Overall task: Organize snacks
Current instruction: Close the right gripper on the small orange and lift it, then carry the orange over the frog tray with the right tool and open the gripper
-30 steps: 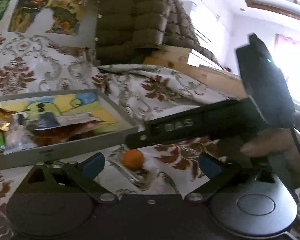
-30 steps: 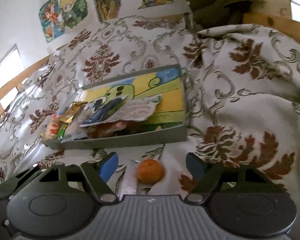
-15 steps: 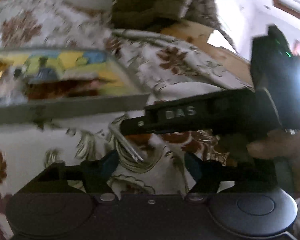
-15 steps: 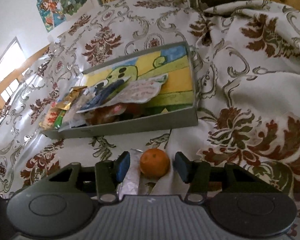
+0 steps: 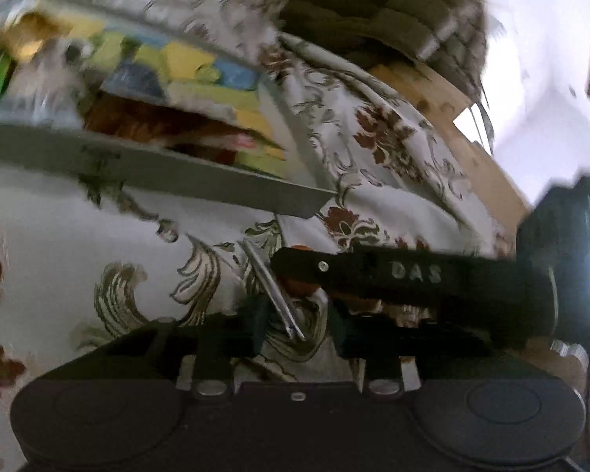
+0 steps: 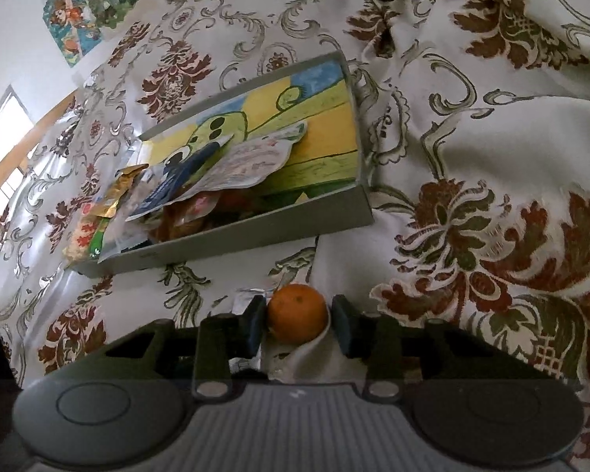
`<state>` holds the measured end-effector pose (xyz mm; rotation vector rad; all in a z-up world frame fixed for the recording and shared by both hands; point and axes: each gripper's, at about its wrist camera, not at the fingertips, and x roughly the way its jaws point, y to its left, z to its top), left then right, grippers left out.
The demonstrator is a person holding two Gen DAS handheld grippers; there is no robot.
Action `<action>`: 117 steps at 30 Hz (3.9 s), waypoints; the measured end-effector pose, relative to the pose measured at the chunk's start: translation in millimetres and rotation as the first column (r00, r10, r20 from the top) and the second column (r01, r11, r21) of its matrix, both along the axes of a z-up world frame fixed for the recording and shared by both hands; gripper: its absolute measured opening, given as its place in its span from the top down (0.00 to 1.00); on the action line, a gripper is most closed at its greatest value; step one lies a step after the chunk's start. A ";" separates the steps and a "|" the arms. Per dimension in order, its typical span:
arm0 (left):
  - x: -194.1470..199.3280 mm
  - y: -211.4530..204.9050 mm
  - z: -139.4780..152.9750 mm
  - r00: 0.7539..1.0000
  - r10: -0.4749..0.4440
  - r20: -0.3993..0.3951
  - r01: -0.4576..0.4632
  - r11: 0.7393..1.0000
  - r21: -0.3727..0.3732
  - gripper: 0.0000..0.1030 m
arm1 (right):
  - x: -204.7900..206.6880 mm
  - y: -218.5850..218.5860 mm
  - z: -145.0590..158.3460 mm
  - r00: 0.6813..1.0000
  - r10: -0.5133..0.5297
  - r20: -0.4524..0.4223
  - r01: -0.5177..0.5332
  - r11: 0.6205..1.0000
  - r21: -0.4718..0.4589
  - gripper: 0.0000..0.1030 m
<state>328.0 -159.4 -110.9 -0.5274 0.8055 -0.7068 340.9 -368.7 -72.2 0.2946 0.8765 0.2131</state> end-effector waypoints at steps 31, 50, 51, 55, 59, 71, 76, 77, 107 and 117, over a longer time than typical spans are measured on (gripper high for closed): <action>-0.5 -1.7 24.0 1.000 0.010 0.006 -0.010 0.992 0.124 0.97 | -10.5 6.4 22.9 0.998 -0.040 0.047 0.040 0.999 0.002 0.64; 6.3 32.0 75.9 0.976 0.140 0.169 -0.153 0.986 0.063 0.97 | -20.0 19.4 40.3 0.978 -0.052 0.204 0.068 0.995 -0.073 0.64; 6.6 32.6 76.1 0.975 0.141 0.170 -0.154 0.986 0.064 0.97 | -20.4 21.2 41.0 0.977 -0.048 0.210 0.066 0.994 -0.083 0.64; 6.3 30.8 76.5 0.973 0.138 0.183 -0.154 0.985 0.073 0.97 | -23.4 27.0 43.8 0.971 -0.035 0.236 0.063 0.991 -0.114 0.64; 5.5 29.1 75.7 0.975 0.132 0.181 -0.147 0.986 0.075 0.97 | -26.8 34.1 47.6 0.965 -0.008 0.263 0.054 0.984 -0.169 0.65; 15.3 26.1 79.5 0.975 0.132 0.179 -0.151 0.984 0.096 0.97 | -25.5 45.9 63.1 0.930 0.022 0.366 0.053 0.980 -0.193 0.65; 42.3 15.1 91.7 0.963 0.111 0.244 -0.152 0.977 0.153 0.97 | -7.7 33.6 66.5 0.916 -0.036 0.400 0.096 0.987 -0.132 0.65; 50.9 12.8 92.1 0.965 0.113 0.236 -0.152 0.976 0.155 0.97 | -3.9 30.7 64.5 0.915 -0.041 0.401 0.102 0.986 -0.133 0.65; 90.0 -4.8 105.4 0.970 0.228 0.088 -0.243 0.941 0.238 0.28 | 2.1 3.3 49.6 0.928 -0.151 0.340 0.177 0.983 -0.048 0.21; 33.1 13.6 174.0 0.921 0.273 0.277 -0.343 0.905 0.250 0.01 | -51.1 -2.0 95.7 0.860 -0.204 0.469 0.224 0.975 0.013 0.00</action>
